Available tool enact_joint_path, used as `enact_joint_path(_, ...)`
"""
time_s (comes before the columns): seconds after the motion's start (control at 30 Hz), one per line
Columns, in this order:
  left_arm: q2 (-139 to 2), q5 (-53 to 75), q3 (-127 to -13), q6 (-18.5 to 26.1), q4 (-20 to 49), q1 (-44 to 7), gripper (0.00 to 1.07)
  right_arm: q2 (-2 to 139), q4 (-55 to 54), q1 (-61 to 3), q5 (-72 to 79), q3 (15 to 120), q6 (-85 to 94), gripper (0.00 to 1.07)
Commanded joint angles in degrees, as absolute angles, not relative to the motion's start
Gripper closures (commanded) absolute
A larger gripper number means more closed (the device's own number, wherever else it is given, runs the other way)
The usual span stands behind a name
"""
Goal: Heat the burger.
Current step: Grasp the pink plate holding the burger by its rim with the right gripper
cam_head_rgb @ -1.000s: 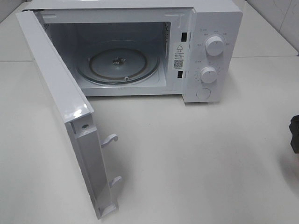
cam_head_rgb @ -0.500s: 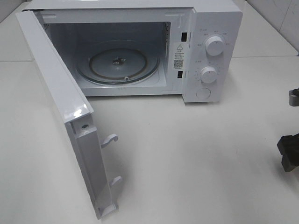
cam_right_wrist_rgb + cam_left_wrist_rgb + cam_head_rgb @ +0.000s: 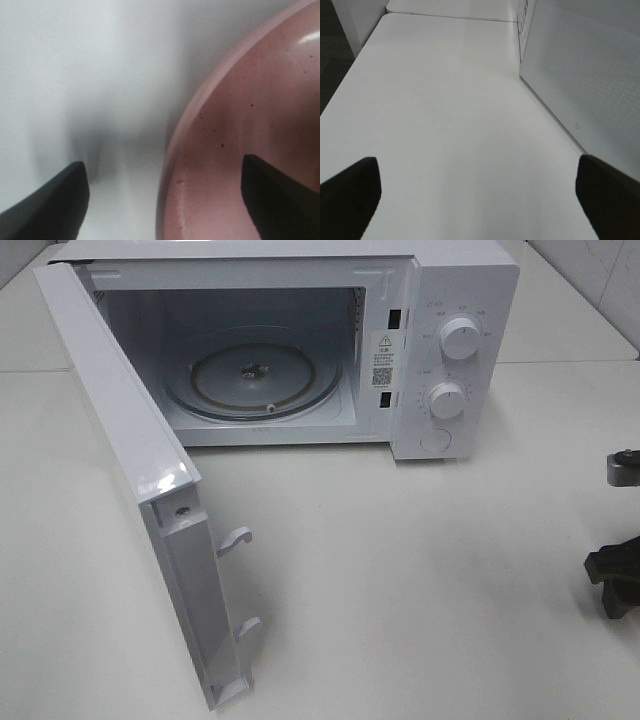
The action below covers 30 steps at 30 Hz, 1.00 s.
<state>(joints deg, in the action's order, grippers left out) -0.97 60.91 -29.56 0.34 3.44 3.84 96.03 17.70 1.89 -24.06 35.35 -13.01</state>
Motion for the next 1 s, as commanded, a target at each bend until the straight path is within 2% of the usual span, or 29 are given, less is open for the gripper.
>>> enact_joint_path(0.03,-0.92,61.25,-29.51,0.52,3.55,3.95,0.09,96.20,18.85,2.18,-23.49,35.18,-14.61,0.43)
enact_joint_path(0.17,-0.92,61.25,-29.51,0.52,3.55,3.95,0.09,96.20,19.82,2.18,-23.15,35.18,-14.78,0.54)
enact_joint_path(0.3,-0.92,61.25,-29.51,0.52,3.55,3.95,0.09,96.20,19.88,2.18,-23.72,35.18,-15.01,0.59)
enact_joint_path(0.33,-0.92,61.25,-29.51,0.52,3.55,3.95,0.09,96.20,19.88,2.18,-23.72,35.18,-15.01,0.66)
enact_joint_path(0.37,-0.92,61.25,-29.51,0.52,3.55,3.95,0.09,96.20,19.88,2.18,-23.72,35.18,-15.01,0.66)
enact_joint_path(0.43,-0.92,61.25,-29.51,0.52,3.55,3.95,0.09,96.20,19.94,2.18,-23.78,35.18,-15.01,0.79)
enact_joint_path(0.47,-0.92,61.25,-29.51,0.52,3.55,3.95,0.09,96.20,19.94,2.18,-23.78,35.18,-15.01,0.79)
enact_joint_path(0.5,-0.92,61.25,-29.51,0.52,3.55,3.95,0.09,96.20,19.94,2.18,-24.18,35.18,-15.01,0.91)
enact_joint_path(0.53,-0.92,61.25,-29.51,0.52,3.55,3.95,0.09,96.20,19.94,2.18,-24.47,35.18,-15.01,0.95)
enact_joint_path(0.57,-0.92,61.25,-29.51,0.52,3.55,3.95,0.09,96.20,19.94,2.18,-24.47,35.18,-15.01,0.95)
enact_joint_path(0.6,-0.92,61.25,-29.51,0.52,3.55,3.95,0.09,96.20,19.94,2.18,-24.87,35.18,-14.84,1.05)
enact_joint_path(0.63,-0.92,61.25,-29.51,0.52,3.55,3.95,0.09,96.20,19.94,2.18,-24.92,35.18,-14.84,1.07)
enact_joint_path(1.0,-0.92,61.25,-29.51,0.52,3.55,3.95,0.09,96.20,19.88,2.01,-26.41,35.35,-14.84,1.07)
